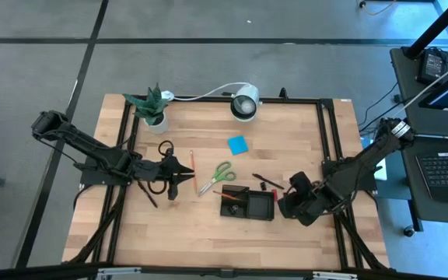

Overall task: Pick and place office supplies into organizer
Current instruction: Put the bottom binder clip into the desk organizer

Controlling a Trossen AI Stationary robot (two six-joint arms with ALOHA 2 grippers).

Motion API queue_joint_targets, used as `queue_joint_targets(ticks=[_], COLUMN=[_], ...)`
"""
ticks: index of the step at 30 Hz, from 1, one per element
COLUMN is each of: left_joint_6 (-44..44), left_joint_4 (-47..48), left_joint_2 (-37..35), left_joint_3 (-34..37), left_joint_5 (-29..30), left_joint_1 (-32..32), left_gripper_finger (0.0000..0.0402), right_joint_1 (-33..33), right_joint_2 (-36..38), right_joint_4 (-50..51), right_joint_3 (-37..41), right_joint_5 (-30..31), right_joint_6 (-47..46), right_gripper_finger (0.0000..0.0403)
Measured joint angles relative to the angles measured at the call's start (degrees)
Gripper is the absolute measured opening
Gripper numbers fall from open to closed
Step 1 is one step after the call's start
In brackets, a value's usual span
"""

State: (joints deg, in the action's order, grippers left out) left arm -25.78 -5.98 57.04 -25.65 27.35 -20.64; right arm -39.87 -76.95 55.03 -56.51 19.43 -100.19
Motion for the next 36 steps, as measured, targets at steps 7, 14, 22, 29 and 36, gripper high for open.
queue_joint_targets(ticks=[7,14,22,29,36], left_joint_6=[0.0,-0.01,0.0,0.0,0.0], left_joint_4=[0.0,-0.01,0.0,0.24,1.23], left_joint_2=[0.0,0.0,0.0,0.0,0.0], left_joint_3=[0.0,0.0,0.0,0.0,0.0], left_joint_5=[0.0,0.0,0.0,-0.02,-0.02], left_joint_1=[0.01,0.0,0.01,-0.01,-0.01], left_gripper_finger=[0.0075,0.0075,0.0075,0.0075,0.0075], right_joint_1=[0.96,2.99,4.02,6.03,7.06], right_joint_2=[-1.79,-12.52,-25.78,-31.11,-34.86], right_joint_4=[-1.64,-2.45,-1.27,4.04,3.95], right_joint_3=[-9.28,-21.2,-35.76,-39.66,-39.7], right_joint_5=[9.81,10.52,10.48,10.46,8.65], right_joint_6=[13.6,33.18,50.16,49.76,50.81], right_gripper_finger=[0.0003,0.0003,0.0002,0.0002,0.0003])
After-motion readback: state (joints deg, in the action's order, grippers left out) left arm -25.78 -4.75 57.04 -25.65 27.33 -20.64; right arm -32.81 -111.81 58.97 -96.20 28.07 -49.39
